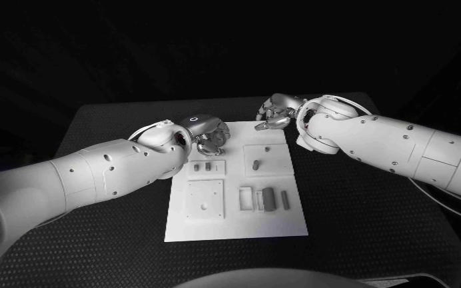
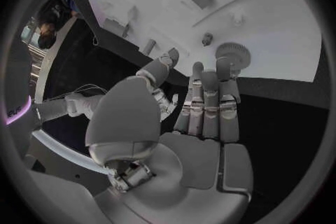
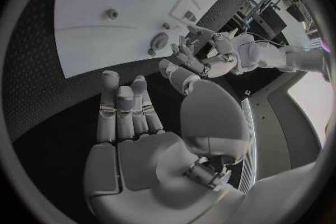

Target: Assemble the parts on the task board

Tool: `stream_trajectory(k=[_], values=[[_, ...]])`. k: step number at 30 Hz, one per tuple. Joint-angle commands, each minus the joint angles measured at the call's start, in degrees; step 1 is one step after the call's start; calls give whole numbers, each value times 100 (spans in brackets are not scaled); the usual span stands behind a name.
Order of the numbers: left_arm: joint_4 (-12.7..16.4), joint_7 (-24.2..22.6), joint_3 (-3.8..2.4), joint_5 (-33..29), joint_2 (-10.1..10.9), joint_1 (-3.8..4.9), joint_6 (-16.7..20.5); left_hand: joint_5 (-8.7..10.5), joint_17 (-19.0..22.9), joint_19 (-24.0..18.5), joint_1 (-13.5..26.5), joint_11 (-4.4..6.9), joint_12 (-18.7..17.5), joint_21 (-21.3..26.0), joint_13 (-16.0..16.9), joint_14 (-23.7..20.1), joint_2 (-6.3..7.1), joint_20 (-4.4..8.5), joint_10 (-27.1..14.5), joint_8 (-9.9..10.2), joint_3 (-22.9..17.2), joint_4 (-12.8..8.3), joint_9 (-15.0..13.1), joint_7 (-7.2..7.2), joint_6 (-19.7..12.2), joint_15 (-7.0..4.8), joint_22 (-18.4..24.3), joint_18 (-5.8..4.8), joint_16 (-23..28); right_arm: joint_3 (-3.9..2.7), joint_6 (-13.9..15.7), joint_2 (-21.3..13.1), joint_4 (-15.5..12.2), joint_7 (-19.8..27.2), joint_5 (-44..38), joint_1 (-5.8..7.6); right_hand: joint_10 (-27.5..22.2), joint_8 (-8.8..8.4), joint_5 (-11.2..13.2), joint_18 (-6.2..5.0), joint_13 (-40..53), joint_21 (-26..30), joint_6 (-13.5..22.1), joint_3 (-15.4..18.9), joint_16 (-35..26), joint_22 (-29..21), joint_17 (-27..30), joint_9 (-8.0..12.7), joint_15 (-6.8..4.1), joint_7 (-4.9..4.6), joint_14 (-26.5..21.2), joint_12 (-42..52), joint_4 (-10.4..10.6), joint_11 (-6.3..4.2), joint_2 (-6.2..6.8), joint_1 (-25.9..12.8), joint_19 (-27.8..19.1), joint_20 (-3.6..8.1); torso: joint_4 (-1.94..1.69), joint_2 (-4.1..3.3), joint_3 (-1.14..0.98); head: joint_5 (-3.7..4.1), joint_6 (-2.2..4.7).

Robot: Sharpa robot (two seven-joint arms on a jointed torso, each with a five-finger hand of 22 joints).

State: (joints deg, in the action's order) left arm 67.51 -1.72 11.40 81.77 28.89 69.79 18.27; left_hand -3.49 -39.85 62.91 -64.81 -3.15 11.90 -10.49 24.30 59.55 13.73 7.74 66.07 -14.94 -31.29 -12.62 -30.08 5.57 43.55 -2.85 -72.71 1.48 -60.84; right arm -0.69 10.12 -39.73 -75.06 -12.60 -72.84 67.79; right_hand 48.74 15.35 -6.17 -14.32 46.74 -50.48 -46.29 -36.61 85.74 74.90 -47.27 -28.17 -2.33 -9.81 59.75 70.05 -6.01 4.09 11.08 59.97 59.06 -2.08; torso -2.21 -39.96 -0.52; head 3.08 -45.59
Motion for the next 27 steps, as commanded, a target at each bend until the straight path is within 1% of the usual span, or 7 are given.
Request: stream_trajectory(k=[1, 5, 7, 9, 15, 20, 27], values=[[35, -128, -2, -95, 20, -3, 23, 19, 177, 50, -3, -9, -86, 34, 45, 32, 38, 13, -42, -31, 13, 24, 13, -4, -47, 52, -12, -146, 382, -2, -66, 6, 8, 39, -13, -2, -24, 30, 19, -68, -6, 21, 8, -6, 15, 92, 7, 6, 9, -45, -12, 18, 24, -19, -38, -7, 16, 41, 1, 4, 4, -5, -2], [41, -187, -3, -123, 51, -6, -143, 3, 222, 78, 12, 0, -226, 19, 95, -56, 19, -28, -81, -53, 14, 100, 36, 14, -129, 126, -156, -99, 881, -2, -76, 10, 12, 38, -13, -2, -24, 31, 19, -68, -6, 21, 8, -5, 15, 92, 7, 6, 9, -45, -12, 18, 24, -19, -38, -8, 15, 41, 1, 6, 0, -2, -1], [55, -206, -3, -123, 75, -16, -164, 4, 173, 529, -5, -5, -385, -305, 105, -202, 60, -64, -187, -48, 49, 168, 54, 34, -251, 188, -362, 162, 1246, -2, -77, 16, 13, 41, -13, -2, -24, 32, 19, -68, -7, 21, 8, -4, 15, 93, 8, 7, 9, -45, -12, 18, 23, -19, -38, -8, 15, 41, -1, 4, 1, -3, -1], [38, -228, -3, -124, 90, -16, -135, 7, -288, 1122, -81, -7, -458, -1075, 144, -69, 7, -35, -148, -97, 173, 185, 56, 70, -252, 139, -406, 483, 1008, -2, -82, 13, 11, 40, -13, -2, -24, 32, 19, -68, -7, 21, 8, -4, 15, 93, 8, 7, 9, -45, -12, 19, 23, -19, -39, -8, 15, 41, 2, 4, 1, -9, -2], [-26, -178, -2, -114, 69, -15, -286, 2, -1441, 1654, -382, 86, -349, -2632, 465, 381, -410, 210, 417, -273, 194, 24, 125, 258, 61, -110, -392, 774, -512, -2, -93, 4, 7, 38, -13, -2, -23, 33, 19, -68, -7, 21, 8, -4, 15, 93, 8, 7, 8, -45, -11, 19, 22, -20, -42, -7, 15, 41, -7, 8, -1, -1, -1], [-173, -123, 8, 149, -59, -16, -268, 50, -1292, 2204, 165, 100, -452, -3613, 540, 1260, -203, 253, 379, -296, 614, 72, 163, 228, 133, -153, -401, 1055, -654, -2, -99, 5, 7, 36, -13, -2, -23, 33, 19, -68, -7, 21, 7, -4, 15, 93, 8, 8, 8, -45, -10, 19, 21, -20, -44, -7, 15, 41, -10, 6, -1, 5, -7], [-279, -78, 161, 455, -140, -24, -282, 54, -947, 2254, -67, 86, -647, -3984, 491, 1580, -609, 243, 181, -425, 700, -283, 124, 52, 367, -139, -363, 1297, -416, -2, -104, 20, 20, 40, -13, -2, -22, 34, 19, -68, -8, 20, 7, -3, 16, 94, 8, 8, 8, -45, -9, 20, 20, -20, -47, -7, 16, 41, 8, 0, -1, 2, -5]])
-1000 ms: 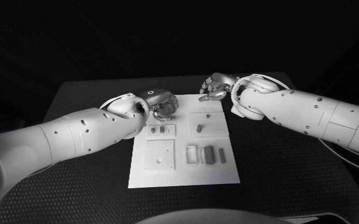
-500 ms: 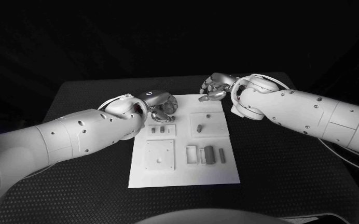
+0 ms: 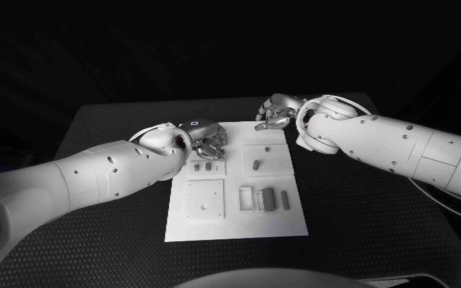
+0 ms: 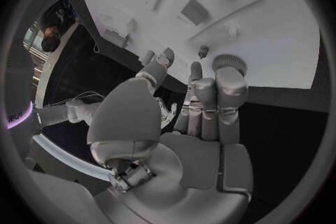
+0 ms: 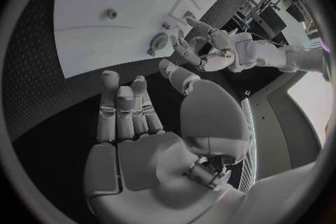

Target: Assemble the parts on the task board

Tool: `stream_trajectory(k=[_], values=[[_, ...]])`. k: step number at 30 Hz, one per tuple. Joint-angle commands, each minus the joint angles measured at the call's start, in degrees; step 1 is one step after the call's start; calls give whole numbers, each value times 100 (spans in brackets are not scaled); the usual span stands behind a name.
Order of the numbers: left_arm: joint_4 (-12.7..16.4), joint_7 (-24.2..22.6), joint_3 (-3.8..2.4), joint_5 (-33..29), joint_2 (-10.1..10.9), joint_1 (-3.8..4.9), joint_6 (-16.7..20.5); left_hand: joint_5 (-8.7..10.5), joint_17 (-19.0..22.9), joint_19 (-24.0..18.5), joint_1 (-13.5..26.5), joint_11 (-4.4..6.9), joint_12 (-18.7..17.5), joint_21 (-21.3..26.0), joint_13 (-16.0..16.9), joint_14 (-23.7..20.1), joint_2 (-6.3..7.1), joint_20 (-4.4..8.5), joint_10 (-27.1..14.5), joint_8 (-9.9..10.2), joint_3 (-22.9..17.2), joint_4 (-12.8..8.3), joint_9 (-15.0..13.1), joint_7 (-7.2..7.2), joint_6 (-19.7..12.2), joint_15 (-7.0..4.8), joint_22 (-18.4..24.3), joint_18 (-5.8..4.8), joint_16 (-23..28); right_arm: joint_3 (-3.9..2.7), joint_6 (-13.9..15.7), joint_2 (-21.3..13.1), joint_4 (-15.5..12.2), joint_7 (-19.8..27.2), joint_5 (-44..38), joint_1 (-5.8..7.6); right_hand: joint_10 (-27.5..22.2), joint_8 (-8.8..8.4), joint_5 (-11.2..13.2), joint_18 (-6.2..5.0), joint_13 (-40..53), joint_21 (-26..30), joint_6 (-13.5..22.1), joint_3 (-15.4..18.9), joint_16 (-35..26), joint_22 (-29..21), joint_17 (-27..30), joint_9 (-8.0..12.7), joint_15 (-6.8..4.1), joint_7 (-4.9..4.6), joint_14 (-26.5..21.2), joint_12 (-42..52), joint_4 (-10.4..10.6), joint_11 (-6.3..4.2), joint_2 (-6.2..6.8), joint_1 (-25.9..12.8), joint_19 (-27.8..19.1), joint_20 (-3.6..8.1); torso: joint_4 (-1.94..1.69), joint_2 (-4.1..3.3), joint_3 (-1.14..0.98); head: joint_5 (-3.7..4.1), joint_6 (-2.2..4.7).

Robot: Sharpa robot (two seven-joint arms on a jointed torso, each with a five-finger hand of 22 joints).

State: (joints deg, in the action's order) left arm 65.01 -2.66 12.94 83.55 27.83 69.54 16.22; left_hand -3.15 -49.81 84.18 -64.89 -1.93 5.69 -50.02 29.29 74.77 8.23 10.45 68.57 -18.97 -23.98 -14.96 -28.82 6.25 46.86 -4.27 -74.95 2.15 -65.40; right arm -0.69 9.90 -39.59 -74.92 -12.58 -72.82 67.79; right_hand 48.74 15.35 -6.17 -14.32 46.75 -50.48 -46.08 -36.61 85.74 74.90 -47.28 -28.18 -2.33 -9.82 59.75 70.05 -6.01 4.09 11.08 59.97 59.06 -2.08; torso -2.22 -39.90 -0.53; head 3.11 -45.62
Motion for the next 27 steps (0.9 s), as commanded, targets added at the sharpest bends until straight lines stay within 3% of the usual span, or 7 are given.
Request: stream_trajectory(k=[1, 4, 7, 13, 27], values=[[-52, 3, 11, 281, -43, -5, -33, 18, 80, 124, -134, -34, -38, -43, -12, 76, -98, -31, -68, -24, -88, -76, 1, -32, 50, 2, -134, 1247, 53, -2, -81, 8, 7, 38, -14, -2, -21, 35, 19, -68, -9, 20, -15, -3, 16, 94, 8, 9, 8, -44, -9, 21, 20, -20, -48, -7, 17, 42, 10, -8, -2, -2, -6], [-140, -32, 22, 281, -69, -25, 210, 16, 196, 142, -201, -45, -215, -84, -116, 124, -112, -52, -321, 22, -201, -96, 41, -77, 10, 11, -115, 1274, 90, -2, -87, 13, 12, 39, -14, -2, -19, 36, 19, -68, -9, 19, -15, -2, 17, 94, 8, 9, 8, -44, -8, 22, 19, -20, -51, -7, 18, 42, 4, -7, -3, 10, -5], [-166, -5, 22, 283, -70, -24, 113, 15, 296, 102, -168, -104, -219, -26, -322, 181, -55, -114, -735, 82, -284, -73, 87, -97, -54, 71, -56, 1277, 64, -2, -81, -14, -21, 32, -14, -2, -18, 36, 19, -68, -9, 18, -15, -1, 18, 95, 8, 10, 8, -44, -6, 23, 19, -20, -52, -7, 19, 42, 1, -15, -3, 7, -1], [-215, -1, 24, 323, -132, -34, 214, 13, 366, 126, -84, -208, -209, 63, -480, 192, -39, -184, -850, 77, -311, -35, 105, -67, -7, 168, 23, 1285, -25, -2, -73, 7, -9, 34, -14, -2, -15, 37, 19, -68, -9, 16, -16, 0, 19, 95, 8, 10, 7, -43, -5, 24, 18, -21, -54, -7, 21, 43, 0, -21, -3, 8, -15], [-406, 36, 23, 257, -195, -59, 105, 0, 488, 155, -43, -301, -205, 150, -684, 145, -145, -269, -833, 20, -411, 21, 114, 16, 186, 258, 89, 1285, -153, -2, -50, 49, 23, 42, -14, -3, -13, 38, 19, -68, -10, 15, -15, 2, 20, 96, 8, 12, 6, -43, -2, 25, 16, -21, -57, -8, 23, 43, 7, -18, -6, 12, -41]])
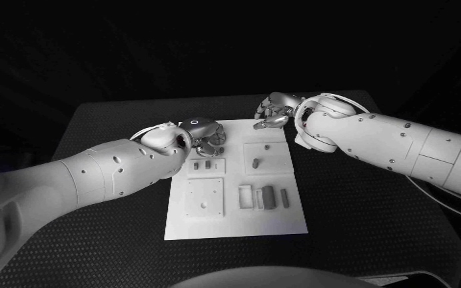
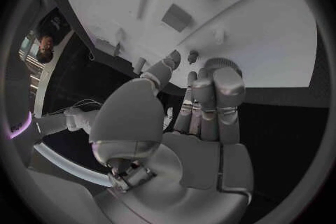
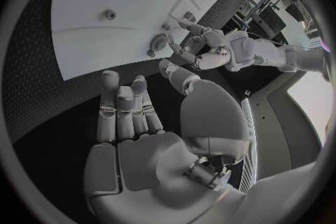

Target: Assemble the parts on the task board

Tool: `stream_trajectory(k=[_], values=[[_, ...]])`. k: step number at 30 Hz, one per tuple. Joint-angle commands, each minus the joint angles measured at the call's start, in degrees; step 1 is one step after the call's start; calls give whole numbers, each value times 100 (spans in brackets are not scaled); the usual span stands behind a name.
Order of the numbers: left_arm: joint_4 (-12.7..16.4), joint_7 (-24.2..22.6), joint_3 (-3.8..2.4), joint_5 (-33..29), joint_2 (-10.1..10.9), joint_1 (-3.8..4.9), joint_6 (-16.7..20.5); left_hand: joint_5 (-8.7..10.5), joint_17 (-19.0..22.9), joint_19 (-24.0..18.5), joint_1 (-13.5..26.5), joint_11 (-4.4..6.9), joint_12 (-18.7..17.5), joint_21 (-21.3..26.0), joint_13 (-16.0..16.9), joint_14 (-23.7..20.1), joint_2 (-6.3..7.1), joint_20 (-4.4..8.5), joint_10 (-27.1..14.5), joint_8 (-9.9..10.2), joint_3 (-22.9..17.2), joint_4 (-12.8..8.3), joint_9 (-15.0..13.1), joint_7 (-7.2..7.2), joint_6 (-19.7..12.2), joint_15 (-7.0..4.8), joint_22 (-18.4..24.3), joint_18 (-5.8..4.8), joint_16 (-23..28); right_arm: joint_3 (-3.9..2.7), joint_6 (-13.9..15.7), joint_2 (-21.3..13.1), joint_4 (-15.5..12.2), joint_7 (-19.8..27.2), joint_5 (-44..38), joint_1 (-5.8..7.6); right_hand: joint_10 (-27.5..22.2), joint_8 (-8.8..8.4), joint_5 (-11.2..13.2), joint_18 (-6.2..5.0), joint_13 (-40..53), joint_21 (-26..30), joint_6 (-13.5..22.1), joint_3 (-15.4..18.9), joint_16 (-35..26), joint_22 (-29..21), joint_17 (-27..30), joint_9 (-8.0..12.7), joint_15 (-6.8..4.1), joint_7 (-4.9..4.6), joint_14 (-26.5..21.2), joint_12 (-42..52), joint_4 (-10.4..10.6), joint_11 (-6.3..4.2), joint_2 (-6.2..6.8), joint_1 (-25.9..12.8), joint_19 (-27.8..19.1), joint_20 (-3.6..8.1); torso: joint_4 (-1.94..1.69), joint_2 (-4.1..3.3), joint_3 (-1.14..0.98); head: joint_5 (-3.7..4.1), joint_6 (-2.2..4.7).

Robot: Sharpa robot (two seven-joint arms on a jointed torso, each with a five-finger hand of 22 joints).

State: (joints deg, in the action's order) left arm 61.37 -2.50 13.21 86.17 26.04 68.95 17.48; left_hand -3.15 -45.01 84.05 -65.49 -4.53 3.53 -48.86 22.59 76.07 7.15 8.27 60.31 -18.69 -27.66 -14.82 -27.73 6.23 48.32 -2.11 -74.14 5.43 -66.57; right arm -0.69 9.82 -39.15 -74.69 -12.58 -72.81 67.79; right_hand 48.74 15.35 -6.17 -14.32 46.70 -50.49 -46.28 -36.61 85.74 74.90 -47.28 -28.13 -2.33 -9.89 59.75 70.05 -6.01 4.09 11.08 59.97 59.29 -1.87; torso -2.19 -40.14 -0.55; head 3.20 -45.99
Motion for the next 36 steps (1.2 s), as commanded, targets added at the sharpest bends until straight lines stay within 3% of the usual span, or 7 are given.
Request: stream_trajectory(k=[1, 7, 26, 36], values=[[-64, 22, -4, -5, -22, 1, -37, 0, 14, 169, 16, -43, 13, 36, -25, 13, -42, -54, -4, -5, -48, 8, 9, 22, 42, 45, 8, 957, -41, -2, -44, 5, 0, 42, -15, -3, -13, 38, 19, -68, -5, 15, 5, 2, 20, 96, 8, 7, 6, -36, -2, 26, 16, -21, -58, -8, 1, 23, 4, 7, -4, 3, -2], [-109, -12, -4, -121, -46, -29, -67, 0, 70, 177, 60, -51, 24, 44, -110, 1, -166, -66, 51, 55, -103, 79, 57, 48, -10, 55, 9, 957, -99, -2, -33, 15, -2, 43, -15, -3, -12, 39, 19, -68, -6, 14, 6, 3, 20, 96, 8, 8, 6, -35, -2, 26, 15, -22, -59, -8, 2, 23, -4, 10, -1, 33, -23], [-309, 56, -9, -243, -272, -244, 57, -3, 156, 175, 64, -50, 27, 38, -216, -24, -153, -64, 114, 107, -120, 73, 111, 38, -58, 53, -8, 957, -173, -2, -39, 27, 1, 42, -15, -3, -10, 39, 19, -68, -8, 13, 9, 6, 19, 96, 10, 10, 6, -36, 1, 26, 13, -22, -60, -11, 4, 24, -3, 9, -3, 38, 8], [-351, 60, -10, -243, -294, -258, 49, -4, 200, 179, 37, -44, 43, 31, -251, -30, -198, -60, 187, 103, -159, 77, 126, 76, -27, 47, -18, 957, -215, -2, -41, 31, -4, 42, -15, -3, -10, 40, 19, -68, -9, 13, 10, 7, 19, 96, 10, 11, 6, -36, 2, 26, 12, -22, -61, -12, 5, 24, -6, 10, -2, 36, 6]])
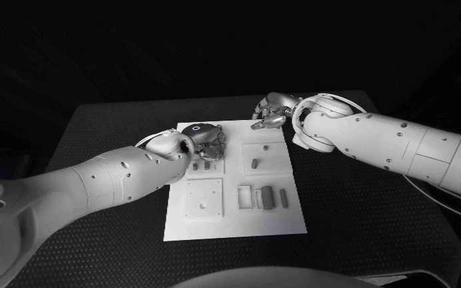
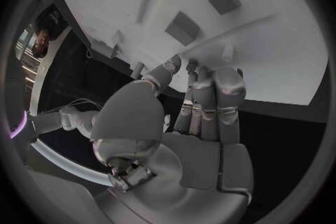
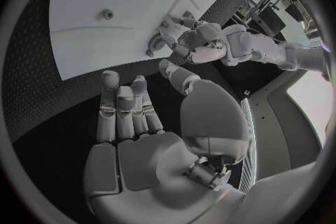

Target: Assemble the parts on the task board

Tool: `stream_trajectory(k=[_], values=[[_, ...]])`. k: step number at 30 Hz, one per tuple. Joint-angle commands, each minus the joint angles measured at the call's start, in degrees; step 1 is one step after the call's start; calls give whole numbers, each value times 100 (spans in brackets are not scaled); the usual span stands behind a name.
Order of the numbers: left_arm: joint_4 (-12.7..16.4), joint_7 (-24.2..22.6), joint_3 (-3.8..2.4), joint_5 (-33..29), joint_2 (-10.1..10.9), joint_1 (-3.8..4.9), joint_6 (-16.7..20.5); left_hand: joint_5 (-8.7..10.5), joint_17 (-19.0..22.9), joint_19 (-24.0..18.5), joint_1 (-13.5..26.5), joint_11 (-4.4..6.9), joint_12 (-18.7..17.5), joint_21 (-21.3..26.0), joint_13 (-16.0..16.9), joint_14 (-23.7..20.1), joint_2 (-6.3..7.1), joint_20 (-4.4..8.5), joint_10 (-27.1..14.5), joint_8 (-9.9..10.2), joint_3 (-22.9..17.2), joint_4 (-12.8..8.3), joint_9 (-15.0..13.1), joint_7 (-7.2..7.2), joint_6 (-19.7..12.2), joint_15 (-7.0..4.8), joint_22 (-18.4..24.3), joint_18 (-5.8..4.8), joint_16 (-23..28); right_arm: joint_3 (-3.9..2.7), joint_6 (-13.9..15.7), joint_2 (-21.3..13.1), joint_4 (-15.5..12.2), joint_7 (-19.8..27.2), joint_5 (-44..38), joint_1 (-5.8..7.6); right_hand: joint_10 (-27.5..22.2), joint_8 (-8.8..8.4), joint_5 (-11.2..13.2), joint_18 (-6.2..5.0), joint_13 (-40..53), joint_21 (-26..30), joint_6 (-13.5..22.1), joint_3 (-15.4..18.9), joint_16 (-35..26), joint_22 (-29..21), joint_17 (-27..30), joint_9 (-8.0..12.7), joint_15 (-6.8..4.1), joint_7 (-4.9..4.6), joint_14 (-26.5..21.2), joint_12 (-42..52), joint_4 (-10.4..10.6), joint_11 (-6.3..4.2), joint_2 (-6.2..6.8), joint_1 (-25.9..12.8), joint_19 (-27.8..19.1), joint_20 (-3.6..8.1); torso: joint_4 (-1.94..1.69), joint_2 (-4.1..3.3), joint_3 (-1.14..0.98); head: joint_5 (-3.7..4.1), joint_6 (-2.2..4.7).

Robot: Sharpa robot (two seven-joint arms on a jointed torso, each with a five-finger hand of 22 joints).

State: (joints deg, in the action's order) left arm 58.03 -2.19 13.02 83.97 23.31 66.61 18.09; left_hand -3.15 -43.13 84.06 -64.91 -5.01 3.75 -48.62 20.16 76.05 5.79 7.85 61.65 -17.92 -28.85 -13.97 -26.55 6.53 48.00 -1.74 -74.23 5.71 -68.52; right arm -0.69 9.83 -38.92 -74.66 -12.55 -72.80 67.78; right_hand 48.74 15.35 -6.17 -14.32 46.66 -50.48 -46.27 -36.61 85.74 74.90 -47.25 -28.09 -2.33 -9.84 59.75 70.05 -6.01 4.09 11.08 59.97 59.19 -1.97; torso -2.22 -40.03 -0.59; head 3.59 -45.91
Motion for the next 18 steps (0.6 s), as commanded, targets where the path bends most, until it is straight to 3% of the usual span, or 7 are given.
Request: stream_trajectory(k=[1, 18], values=[[-18, 26, 9, -23, -24, -25, -2, -4, 19, 179, -25, 6, 27, 6, -10, -28, -69, -16, 75, 24, -47, -6, 9, 51, 11, 8, -11, 929, -26, -2, -42, 9, -7, 39, -16, -2, -10, 40, 19, -68, -5, 13, 9, 7, 19, 96, 7, 7, 6, -41, 2, 26, 12, -22, -61, -12, 14, 34, -2, -1, 1, -2, -2], [-37, 65, 8, 57, -70, -54, -50, 2, 205, 184, -223, 92, 132, -46, 32, -49, -125, 40, 569, -85, -304, -34, 30, 156, 341, -71, -64, 929, -158, -2, -45, 26, -1, 41, -15, -2, -9, 41, 19, -68, -6, 13, 9, 8, 18, 95, 8, 9, 6, -41, 3, 26, 11, -22, -62, -14, 15, 34, 0, 0, 5, -6, -14]])
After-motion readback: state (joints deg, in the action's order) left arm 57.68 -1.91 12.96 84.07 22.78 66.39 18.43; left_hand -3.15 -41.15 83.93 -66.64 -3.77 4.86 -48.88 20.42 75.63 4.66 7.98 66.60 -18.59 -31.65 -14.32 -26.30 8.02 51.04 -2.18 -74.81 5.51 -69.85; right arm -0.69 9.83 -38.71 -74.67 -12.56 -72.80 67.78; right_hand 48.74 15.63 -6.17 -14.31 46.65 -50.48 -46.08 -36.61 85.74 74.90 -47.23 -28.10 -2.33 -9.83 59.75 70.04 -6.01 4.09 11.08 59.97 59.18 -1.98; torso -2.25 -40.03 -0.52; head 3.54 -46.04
